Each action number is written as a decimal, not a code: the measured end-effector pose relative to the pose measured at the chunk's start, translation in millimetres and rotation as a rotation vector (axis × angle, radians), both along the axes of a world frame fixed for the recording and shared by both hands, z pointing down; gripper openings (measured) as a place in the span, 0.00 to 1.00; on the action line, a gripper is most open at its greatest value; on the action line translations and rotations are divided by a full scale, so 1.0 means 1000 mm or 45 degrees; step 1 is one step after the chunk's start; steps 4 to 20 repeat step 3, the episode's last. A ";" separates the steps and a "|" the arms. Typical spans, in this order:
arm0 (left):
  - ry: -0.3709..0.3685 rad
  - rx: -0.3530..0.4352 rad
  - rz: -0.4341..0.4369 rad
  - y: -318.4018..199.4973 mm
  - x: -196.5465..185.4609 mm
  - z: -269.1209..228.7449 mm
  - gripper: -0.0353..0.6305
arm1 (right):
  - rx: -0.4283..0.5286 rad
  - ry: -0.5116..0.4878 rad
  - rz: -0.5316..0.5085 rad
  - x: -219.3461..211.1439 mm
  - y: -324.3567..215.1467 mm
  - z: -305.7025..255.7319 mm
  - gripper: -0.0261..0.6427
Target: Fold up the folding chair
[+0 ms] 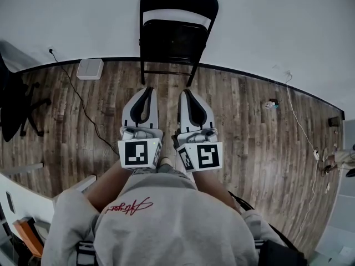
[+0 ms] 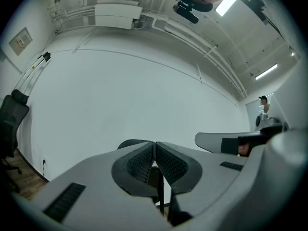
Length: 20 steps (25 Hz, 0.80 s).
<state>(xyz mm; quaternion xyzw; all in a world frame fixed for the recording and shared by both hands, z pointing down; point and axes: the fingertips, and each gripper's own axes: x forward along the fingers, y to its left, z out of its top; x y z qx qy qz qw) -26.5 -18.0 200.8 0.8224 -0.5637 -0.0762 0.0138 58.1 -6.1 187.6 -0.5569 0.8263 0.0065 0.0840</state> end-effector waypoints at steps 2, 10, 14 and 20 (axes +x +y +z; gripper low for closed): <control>-0.002 0.007 0.003 0.001 0.000 0.000 0.10 | 0.003 -0.004 0.003 -0.001 0.000 -0.001 0.07; -0.003 0.011 0.005 0.002 0.000 0.001 0.10 | 0.003 -0.007 0.003 -0.002 0.001 -0.001 0.07; -0.003 0.011 0.005 0.002 0.000 0.001 0.10 | 0.003 -0.007 0.003 -0.002 0.001 -0.001 0.07; -0.003 0.011 0.005 0.002 0.000 0.001 0.10 | 0.003 -0.007 0.003 -0.002 0.001 -0.001 0.07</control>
